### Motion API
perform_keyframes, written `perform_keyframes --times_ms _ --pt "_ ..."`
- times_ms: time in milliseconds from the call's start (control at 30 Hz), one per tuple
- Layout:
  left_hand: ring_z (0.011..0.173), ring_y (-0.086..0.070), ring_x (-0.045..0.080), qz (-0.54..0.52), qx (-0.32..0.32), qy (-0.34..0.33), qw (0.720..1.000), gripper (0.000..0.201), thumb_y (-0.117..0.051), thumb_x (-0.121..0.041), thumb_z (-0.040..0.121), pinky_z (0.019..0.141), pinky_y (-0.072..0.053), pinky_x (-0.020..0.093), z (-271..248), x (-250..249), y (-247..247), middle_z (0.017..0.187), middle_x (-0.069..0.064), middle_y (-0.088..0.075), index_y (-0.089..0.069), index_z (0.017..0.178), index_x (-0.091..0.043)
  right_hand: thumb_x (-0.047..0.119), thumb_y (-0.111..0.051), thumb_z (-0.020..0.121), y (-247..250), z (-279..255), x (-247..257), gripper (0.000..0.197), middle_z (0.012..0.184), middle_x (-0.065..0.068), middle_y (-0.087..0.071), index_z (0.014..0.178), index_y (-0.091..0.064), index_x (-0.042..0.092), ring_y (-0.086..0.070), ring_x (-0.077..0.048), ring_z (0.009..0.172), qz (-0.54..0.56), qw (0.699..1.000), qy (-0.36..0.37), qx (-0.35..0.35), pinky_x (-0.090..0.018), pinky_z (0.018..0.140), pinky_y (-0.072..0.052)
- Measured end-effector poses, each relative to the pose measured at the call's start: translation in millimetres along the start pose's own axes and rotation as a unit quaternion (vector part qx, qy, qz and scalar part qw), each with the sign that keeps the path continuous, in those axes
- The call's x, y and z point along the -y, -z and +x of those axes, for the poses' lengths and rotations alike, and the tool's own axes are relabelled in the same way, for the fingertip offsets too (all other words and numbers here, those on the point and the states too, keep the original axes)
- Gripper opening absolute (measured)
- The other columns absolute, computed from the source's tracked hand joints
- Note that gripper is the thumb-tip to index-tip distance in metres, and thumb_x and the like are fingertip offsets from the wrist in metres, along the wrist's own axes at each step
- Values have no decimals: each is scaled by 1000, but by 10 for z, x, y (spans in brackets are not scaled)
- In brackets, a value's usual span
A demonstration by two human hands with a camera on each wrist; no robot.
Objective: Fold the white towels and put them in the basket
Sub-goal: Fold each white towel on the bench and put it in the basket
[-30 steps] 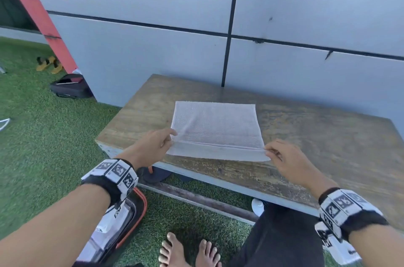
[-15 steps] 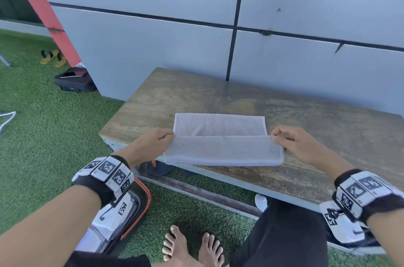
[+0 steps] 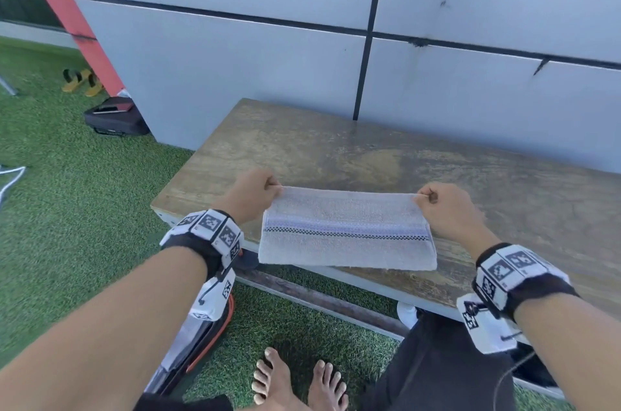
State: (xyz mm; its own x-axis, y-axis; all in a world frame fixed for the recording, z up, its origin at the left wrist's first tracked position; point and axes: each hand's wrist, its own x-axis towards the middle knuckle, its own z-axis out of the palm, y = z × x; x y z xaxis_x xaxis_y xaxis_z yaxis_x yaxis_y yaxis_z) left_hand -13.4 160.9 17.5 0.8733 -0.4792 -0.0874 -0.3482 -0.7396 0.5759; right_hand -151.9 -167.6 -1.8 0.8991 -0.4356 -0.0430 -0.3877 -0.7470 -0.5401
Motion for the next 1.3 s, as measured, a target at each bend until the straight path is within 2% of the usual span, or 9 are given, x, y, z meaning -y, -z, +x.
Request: perform_keyframes --times_ms 233,400,533,633,800,967,1067,1200,1300 --pt "49 -37 19 40 -41 39 998 45 -62 -14 93 52 -36 26 182 99 -234 54 1 -40 -36 56 -14 25 -59 97 -154 169 -37 16 84 -1 -69 84 -66 20 -65 -21 81 -42 999 -2 -8 -36 71 -54" --pt "95 -62 25 50 -36 52 997 16 -59 -14 96 84 -53 36 174 127 -335 109 8 -63 -66 107 -3 25 -61 97 -196 153 -34 13 94 1 -61 106 -66 16 -52 -19 87 -81 997 9 2 -38 81 -49" --pt "68 -59 17 87 29 46 995 17 -57 -13 98 62 -51 24 218 101 -307 92 10 -67 -67 91 -2 27 -61 96 -164 197 -25 16 72 2 -62 86 -66 16 -56 -16 66 -111 993 -13 41 -35 66 -52" --pt "67 -52 21 131 48 41 989 11 -58 -13 93 58 -41 25 280 66 -191 81 2 -59 -61 83 -11 21 -59 92 -73 241 55 9 86 1 -65 84 -62 20 -59 -19 77 -129 991 0 42 -38 72 -55" --pt "76 -61 25 118 -55 -7 991 10 -58 -15 90 68 -53 37 362 -98 180 85 6 -65 -65 87 -9 17 -60 92 250 316 210 8 89 0 -64 97 -65 22 -59 -20 83 -33 996 46 -70 -30 74 -46" --pt "83 -54 16 11 -194 -103 976 8 -67 -16 89 70 -41 30 187 -157 440 94 -3 -62 -64 95 -19 22 -68 90 470 229 237 7 76 6 -61 96 -67 25 -58 -17 72 51 973 117 -193 -21 71 -36" --pt "87 -54 17 0 -138 -92 986 12 -70 -13 86 73 -43 30 -74 -38 270 97 -4 -60 -61 91 -20 17 -66 89 351 24 41 15 81 5 -68 95 -66 31 -64 -16 72 7 987 117 -109 -29 71 -49" --pt "90 -59 21 29 51 13 998 24 -72 -18 78 84 -54 47 -367 299 -170 105 -2 -58 -57 94 -29 9 -54 92 45 -237 -293 27 100 2 -68 104 -59 34 -61 -16 81 -73 994 40 65 -30 69 -48" --pt "102 -56 23 -8 -24 80 996 28 -65 -38 78 91 -51 46 -400 388 -387 102 -5 -58 -52 101 -30 23 -52 98 -94 -342 -305 14 101 0 -63 109 -62 20 -56 -18 88 -17 998 -49 29 -30 78 -42"
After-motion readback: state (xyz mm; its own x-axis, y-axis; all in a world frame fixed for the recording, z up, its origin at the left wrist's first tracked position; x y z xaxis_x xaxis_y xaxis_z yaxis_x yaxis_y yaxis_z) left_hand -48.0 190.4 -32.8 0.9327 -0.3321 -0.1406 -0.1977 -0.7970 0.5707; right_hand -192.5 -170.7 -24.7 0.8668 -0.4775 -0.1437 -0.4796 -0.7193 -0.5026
